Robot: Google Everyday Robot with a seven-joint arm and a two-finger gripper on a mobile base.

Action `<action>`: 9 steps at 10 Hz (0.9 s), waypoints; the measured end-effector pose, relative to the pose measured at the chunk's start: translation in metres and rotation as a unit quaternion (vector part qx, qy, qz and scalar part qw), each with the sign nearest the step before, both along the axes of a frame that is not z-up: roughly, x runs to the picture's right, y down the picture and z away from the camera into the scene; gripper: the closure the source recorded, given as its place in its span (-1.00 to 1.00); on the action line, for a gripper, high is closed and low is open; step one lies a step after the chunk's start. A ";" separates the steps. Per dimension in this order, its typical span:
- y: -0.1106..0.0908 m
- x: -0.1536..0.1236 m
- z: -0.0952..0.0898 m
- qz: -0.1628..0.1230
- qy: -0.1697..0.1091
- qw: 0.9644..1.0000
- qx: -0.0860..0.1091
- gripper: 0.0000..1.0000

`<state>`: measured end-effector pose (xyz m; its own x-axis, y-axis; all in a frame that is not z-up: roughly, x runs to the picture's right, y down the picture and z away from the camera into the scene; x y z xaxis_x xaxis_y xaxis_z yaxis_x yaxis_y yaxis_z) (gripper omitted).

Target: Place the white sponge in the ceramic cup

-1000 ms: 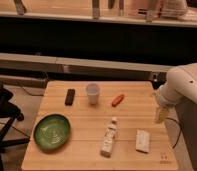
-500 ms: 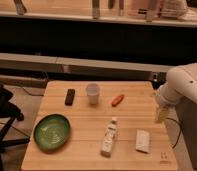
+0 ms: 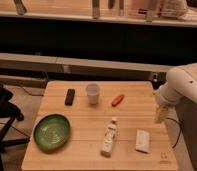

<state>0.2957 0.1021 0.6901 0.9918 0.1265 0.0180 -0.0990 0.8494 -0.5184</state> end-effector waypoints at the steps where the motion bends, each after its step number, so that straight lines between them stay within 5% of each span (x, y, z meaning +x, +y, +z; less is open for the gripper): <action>1: 0.000 0.000 0.000 0.000 0.000 1.000 0.000 -0.60; 9: 0.009 -0.005 -0.001 -0.018 -0.005 1.000 -0.003 -0.60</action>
